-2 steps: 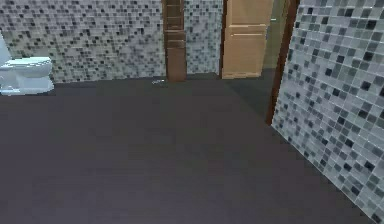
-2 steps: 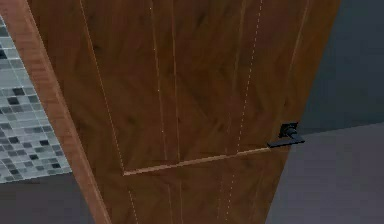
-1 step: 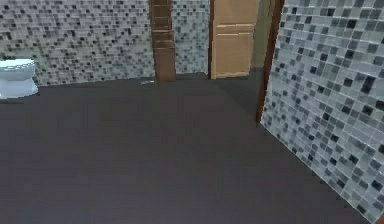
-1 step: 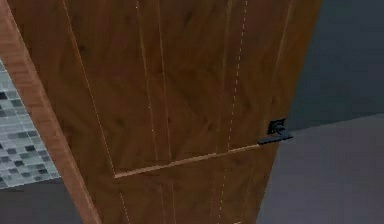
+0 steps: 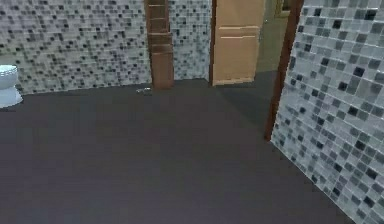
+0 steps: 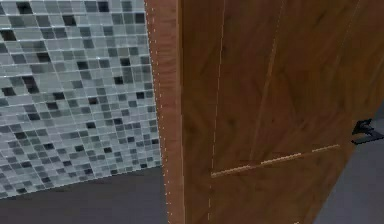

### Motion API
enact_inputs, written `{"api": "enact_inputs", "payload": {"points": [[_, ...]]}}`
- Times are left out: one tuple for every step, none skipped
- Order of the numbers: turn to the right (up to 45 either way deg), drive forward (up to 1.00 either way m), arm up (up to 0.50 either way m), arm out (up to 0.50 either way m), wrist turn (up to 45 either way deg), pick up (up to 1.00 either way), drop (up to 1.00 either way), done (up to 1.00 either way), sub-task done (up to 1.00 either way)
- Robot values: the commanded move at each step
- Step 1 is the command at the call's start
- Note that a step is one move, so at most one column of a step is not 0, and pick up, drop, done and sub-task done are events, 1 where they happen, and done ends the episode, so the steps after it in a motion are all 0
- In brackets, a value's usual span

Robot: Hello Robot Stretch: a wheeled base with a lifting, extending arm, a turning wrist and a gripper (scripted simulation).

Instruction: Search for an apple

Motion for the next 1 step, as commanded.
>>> {"api": "enact_inputs", "payload": {"points": [[12.0, 0.0, 0.0, 0.0, 0.0, 0.0, 0.0, 0.0, 0.0]]}}
